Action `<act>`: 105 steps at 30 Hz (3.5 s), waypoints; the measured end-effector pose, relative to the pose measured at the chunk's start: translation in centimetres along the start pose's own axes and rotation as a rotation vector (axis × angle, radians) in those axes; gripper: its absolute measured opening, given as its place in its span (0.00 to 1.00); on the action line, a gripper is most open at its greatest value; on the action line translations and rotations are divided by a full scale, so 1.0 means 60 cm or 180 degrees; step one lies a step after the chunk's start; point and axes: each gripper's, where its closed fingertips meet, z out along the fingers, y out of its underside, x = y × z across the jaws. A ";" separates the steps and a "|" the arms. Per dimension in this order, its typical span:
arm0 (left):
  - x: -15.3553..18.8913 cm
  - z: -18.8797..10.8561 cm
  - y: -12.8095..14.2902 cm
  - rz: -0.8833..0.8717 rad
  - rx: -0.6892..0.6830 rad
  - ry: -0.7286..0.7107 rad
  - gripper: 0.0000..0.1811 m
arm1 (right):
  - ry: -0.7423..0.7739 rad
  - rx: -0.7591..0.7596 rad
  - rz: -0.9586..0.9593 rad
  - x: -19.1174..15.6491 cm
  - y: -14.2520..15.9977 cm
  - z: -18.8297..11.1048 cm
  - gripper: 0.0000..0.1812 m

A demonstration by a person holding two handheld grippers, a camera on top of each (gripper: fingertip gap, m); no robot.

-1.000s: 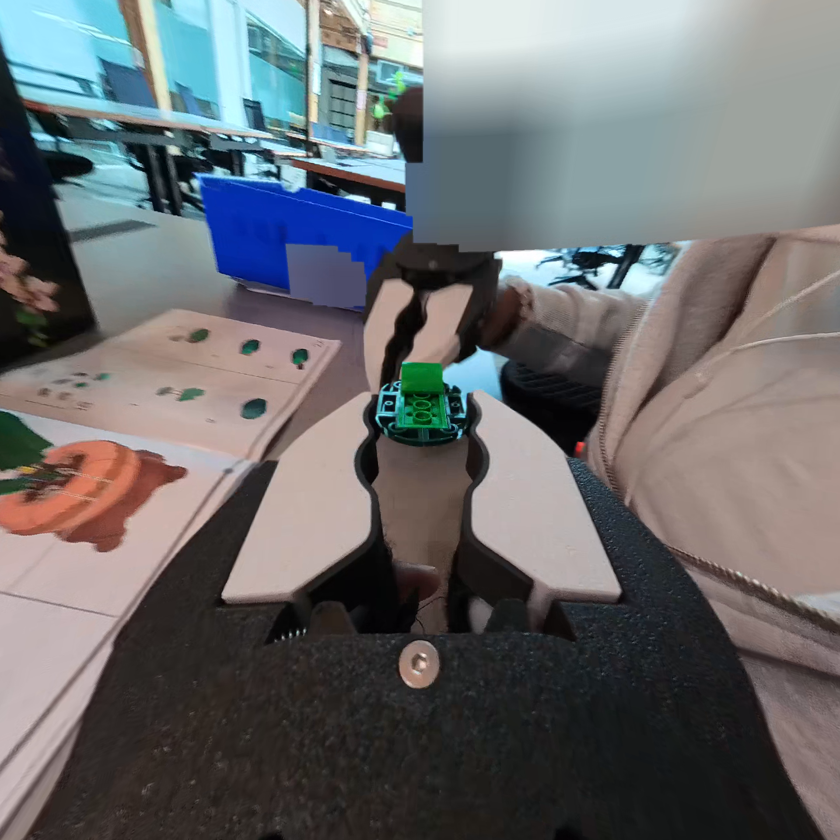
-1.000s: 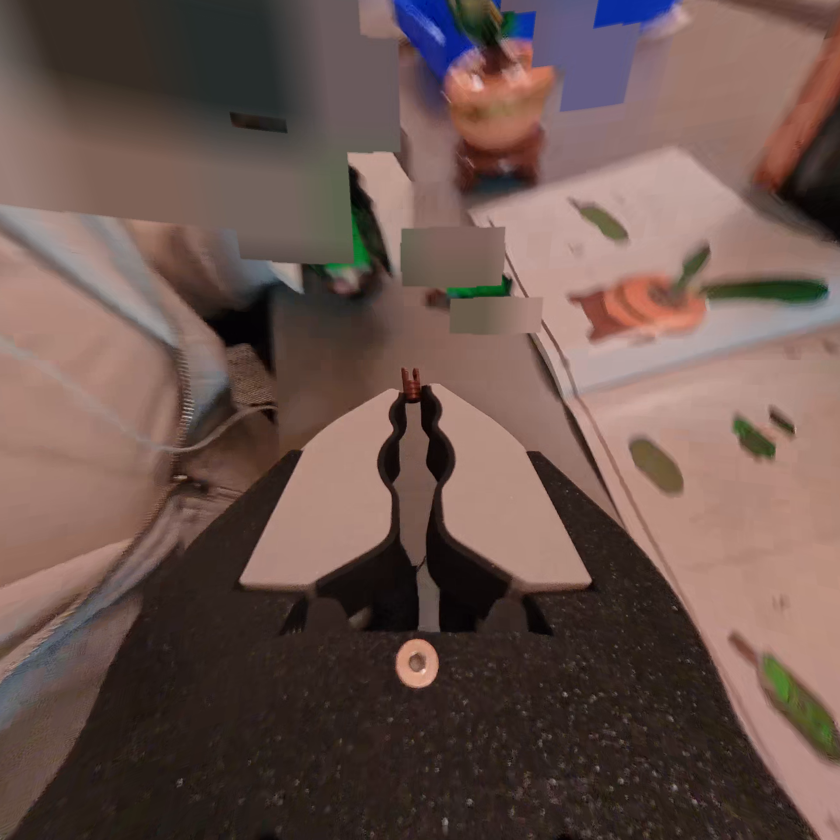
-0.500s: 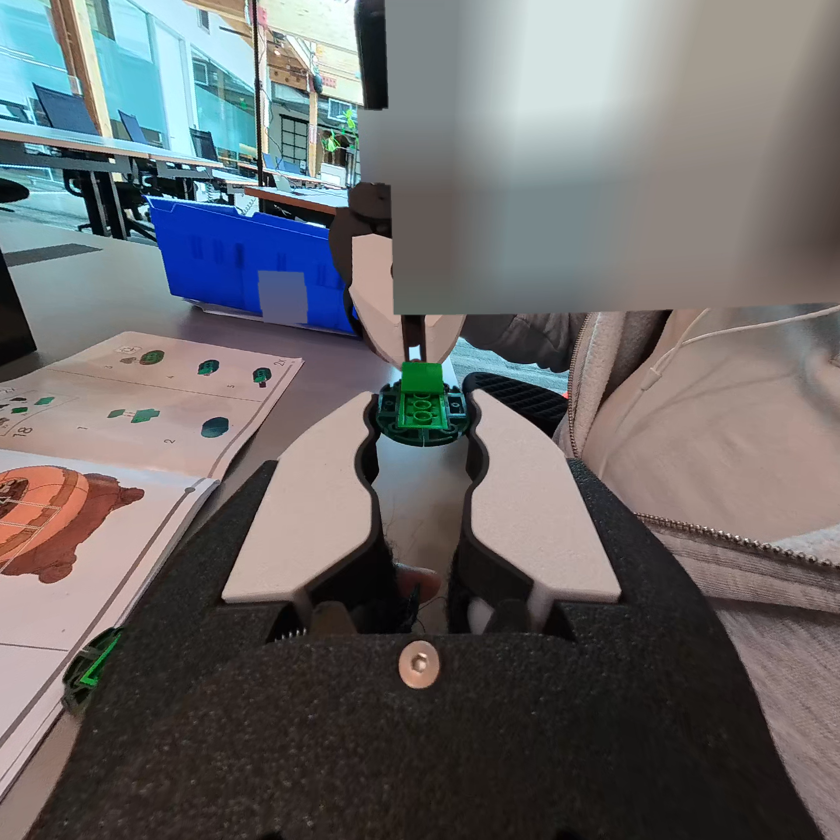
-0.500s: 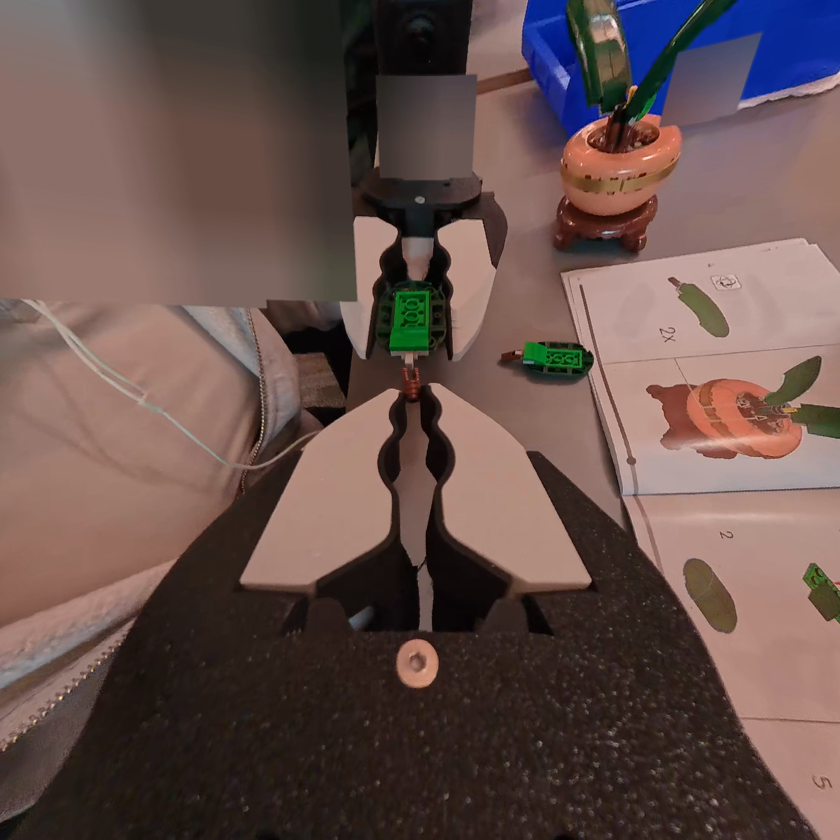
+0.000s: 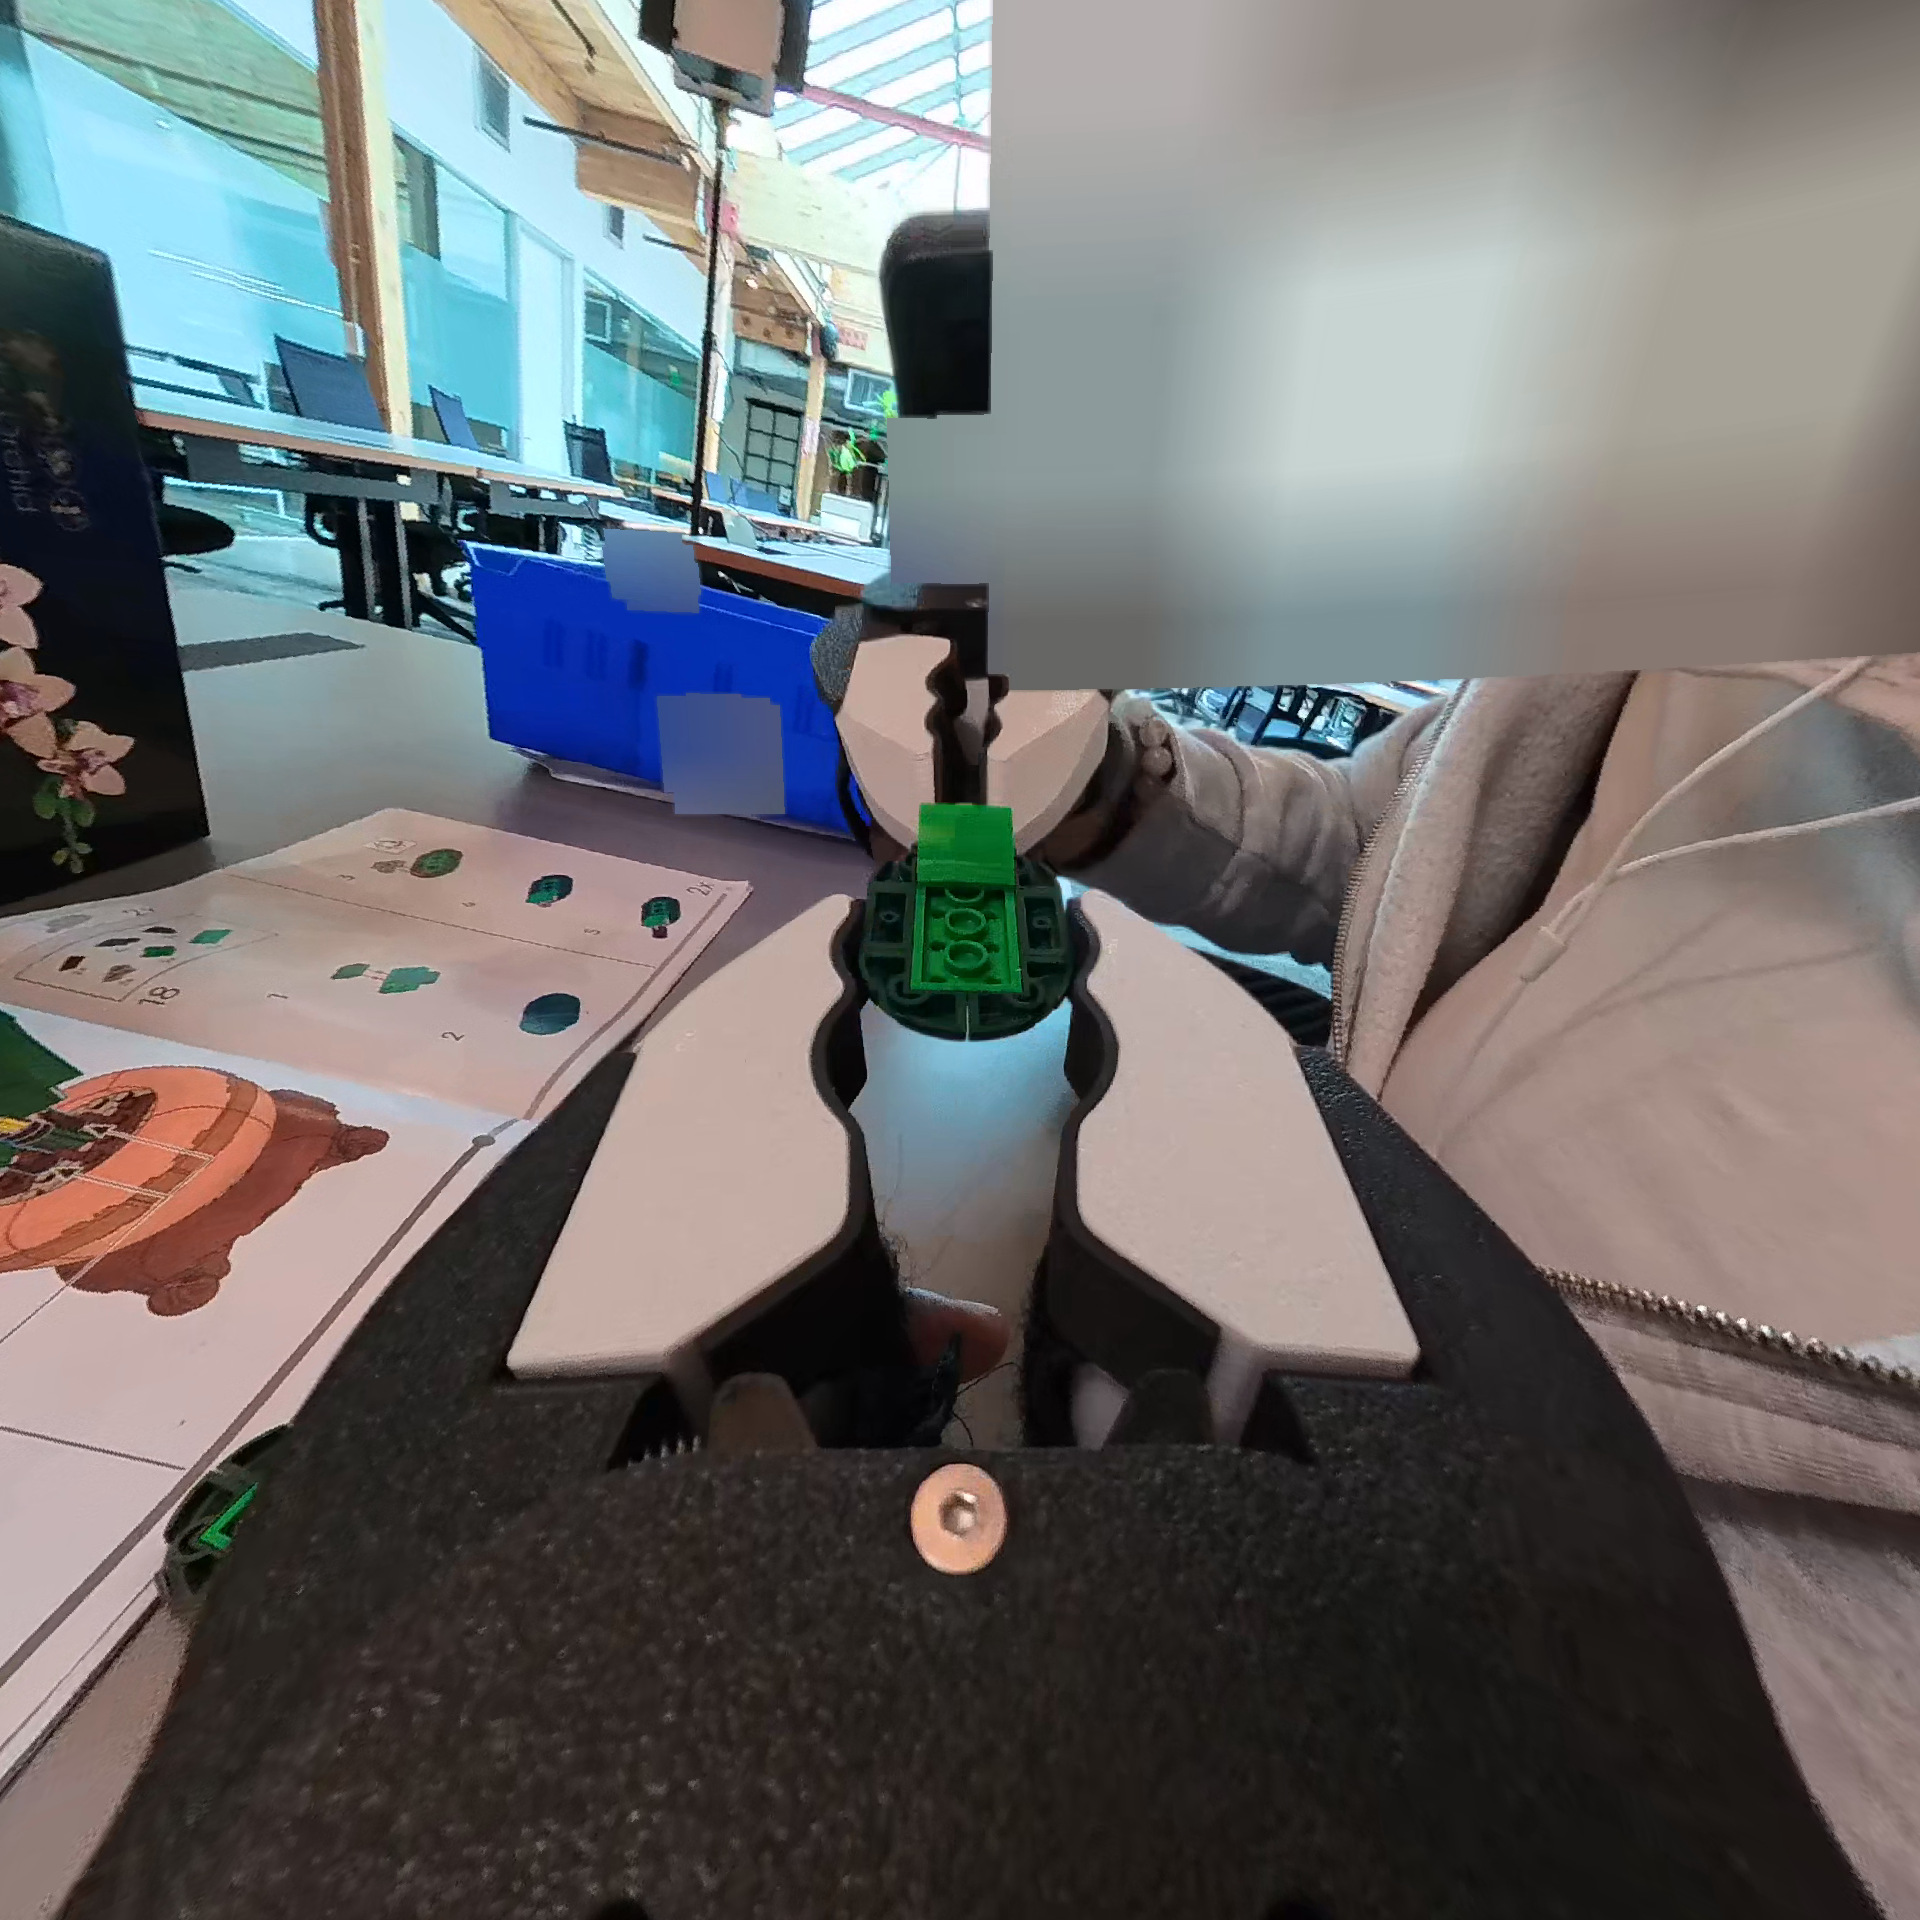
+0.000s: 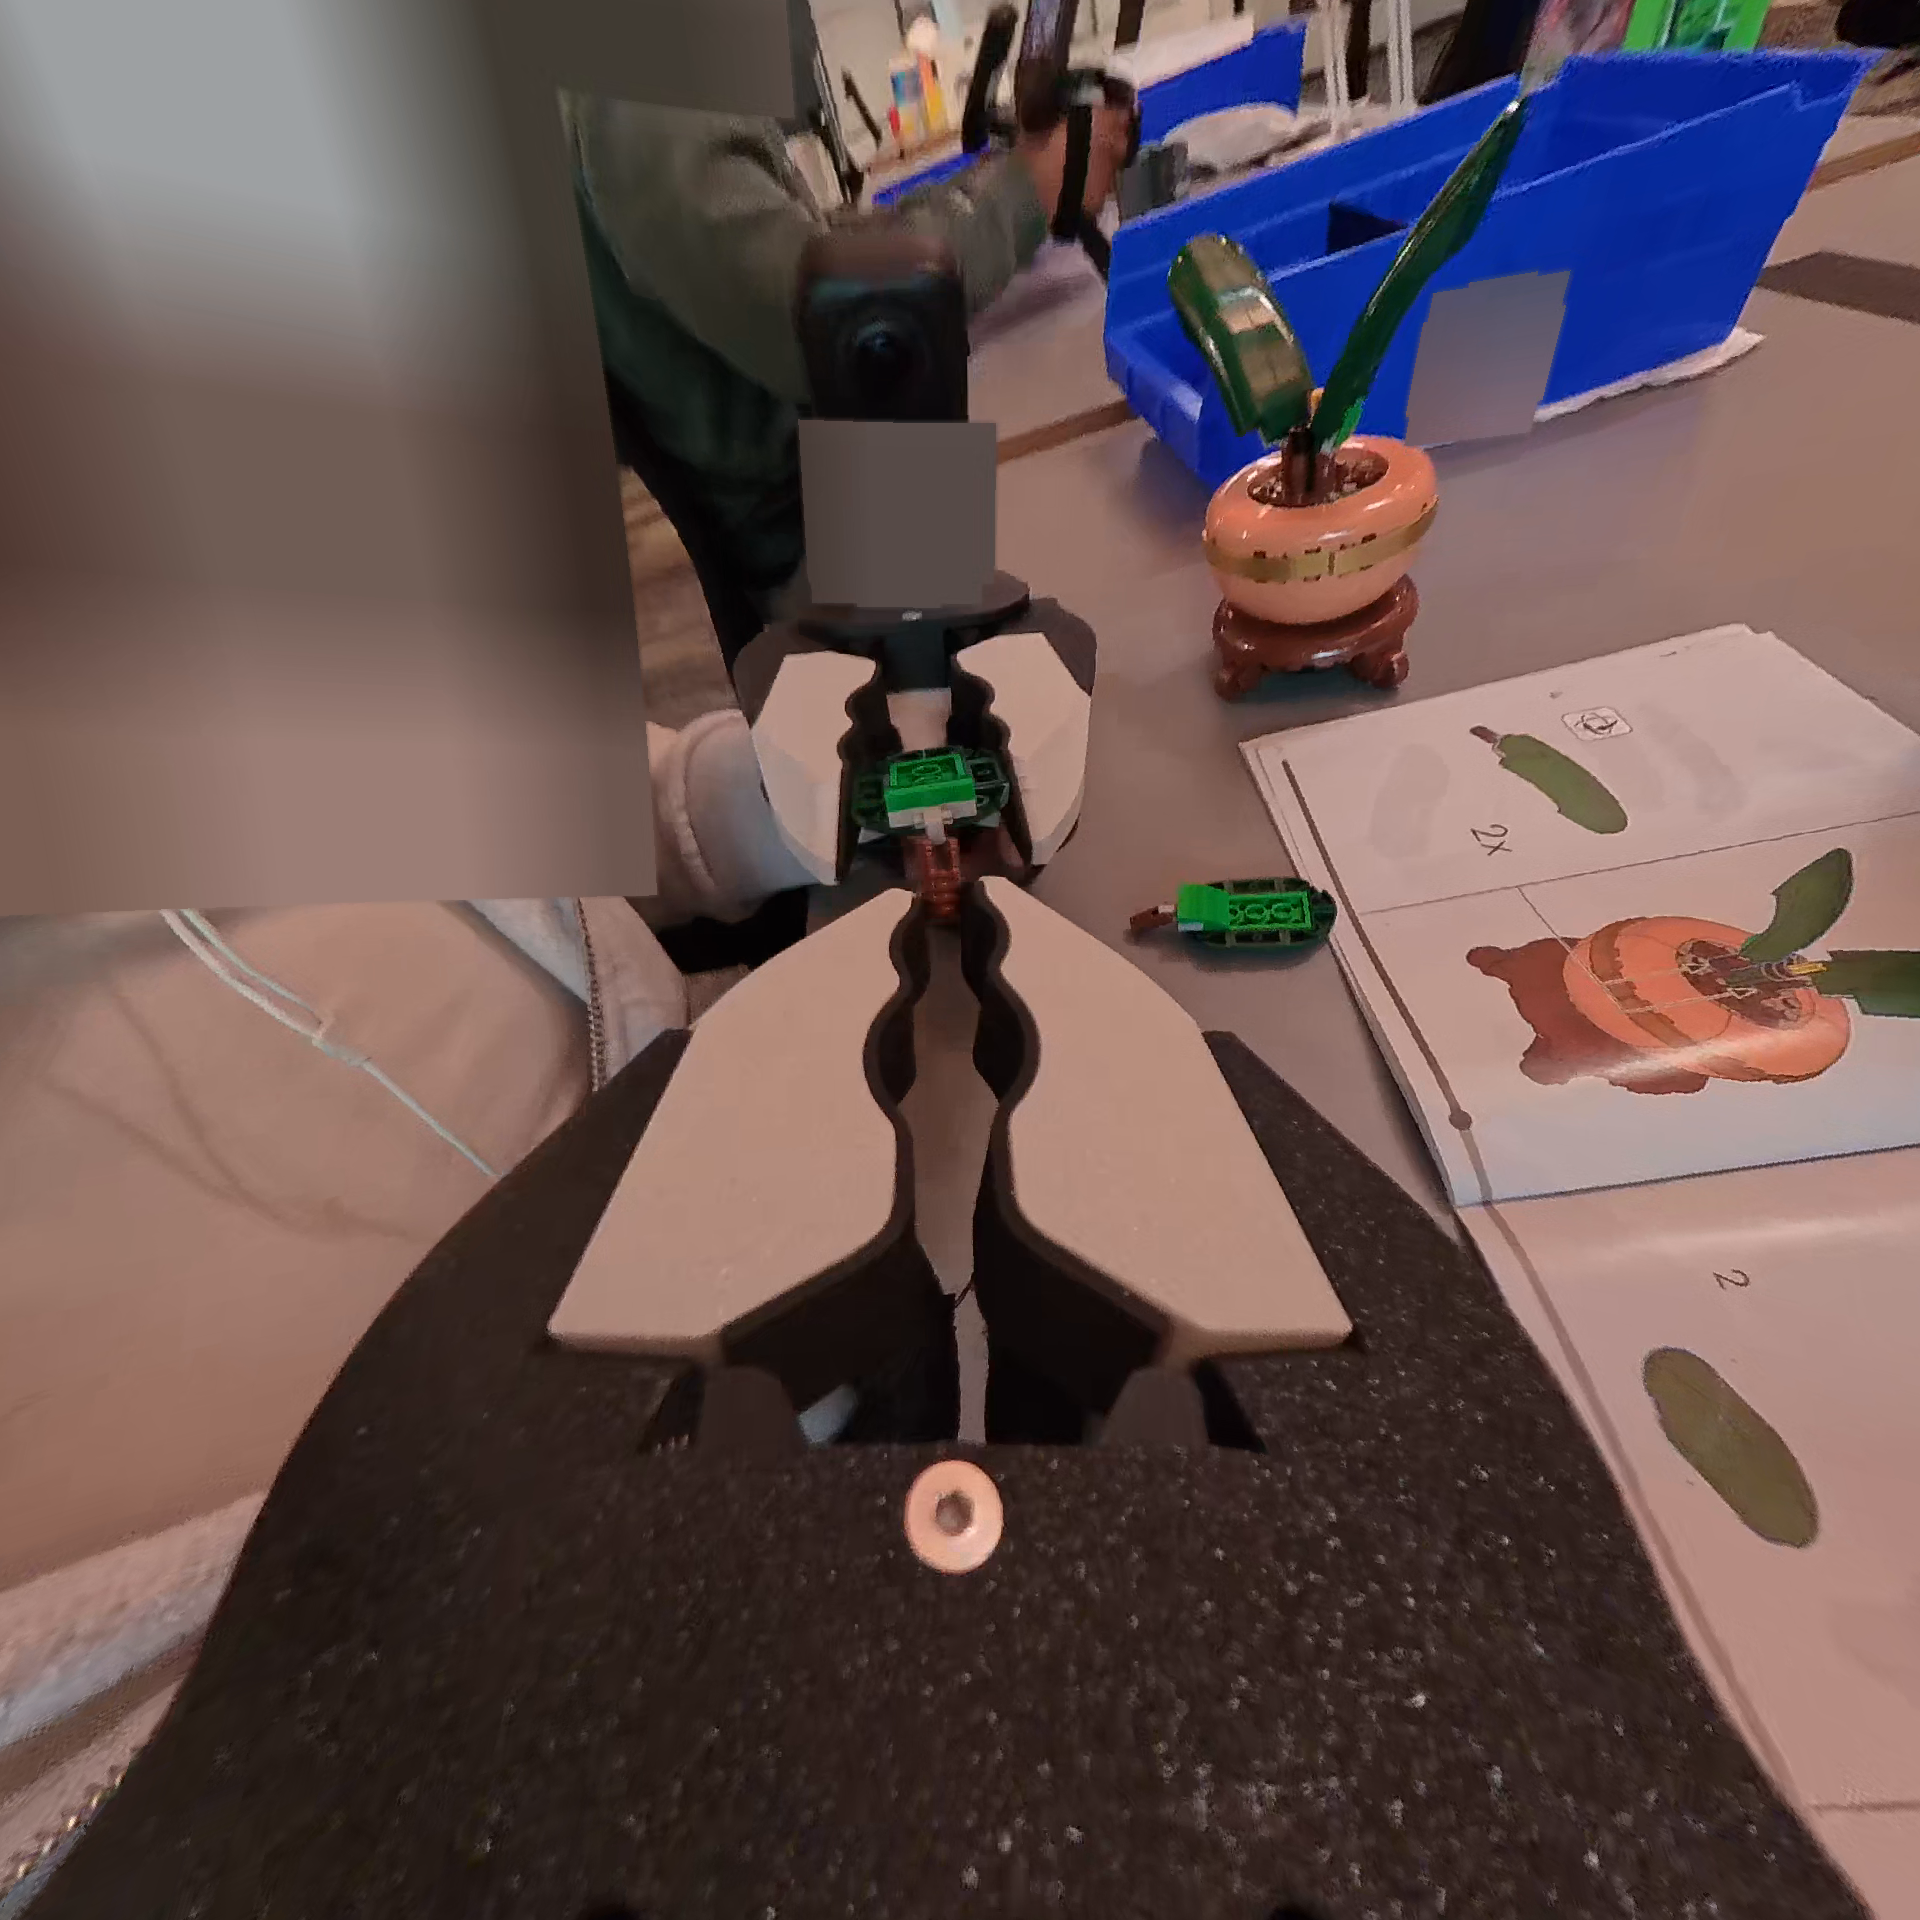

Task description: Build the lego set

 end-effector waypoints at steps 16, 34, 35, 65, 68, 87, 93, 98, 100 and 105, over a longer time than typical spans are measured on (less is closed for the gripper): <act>-0.006 0.007 0.014 0.0274 -0.0286 -0.0221 0.19 | -0.0072 0.0212 -0.0104 0.005 -0.012 -0.011 0.03; -0.017 -0.003 0.010 0.0510 -0.0398 -0.0443 0.19 | 0.0806 -0.1516 -0.0459 0.092 0.138 -0.039 0.14; -0.017 -0.003 0.009 0.0527 -0.0392 -0.0451 0.19 | 0.0862 -0.1537 -0.0507 0.098 0.137 -0.042 0.13; -0.014 0.027 -0.002 -0.1531 0.0133 -0.0393 0.16 | -0.0481 0.0296 0.1885 0.009 0.010 -0.005 0.06; -0.013 0.031 -0.003 -0.1915 0.0275 -0.0329 0.05 | -0.0468 0.0200 0.1826 0.006 0.009 -0.003 0.06; -0.005 0.043 0.009 -0.2250 0.0391 -0.0177 0.05 | -0.0350 0.0190 0.1648 0.017 0.003 -0.011 0.00; -0.011 0.034 0.009 -0.2369 0.0424 -0.0141 0.05 | -0.0157 0.0002 0.1144 0.023 0.017 -0.032 0.11; -0.011 0.038 0.016 -0.2281 0.0286 -0.0147 0.05 | -0.0404 -0.0197 0.1457 0.000 0.045 -0.004 0.15; -0.012 0.039 0.018 -0.2240 0.0261 -0.0177 0.05 | -0.0423 -0.0092 0.1527 0.004 0.042 -0.001 0.09; -0.018 0.039 0.021 -0.2150 0.0236 -0.0332 0.05 | -0.0422 0.0167 0.1694 0.009 0.040 0.001 0.04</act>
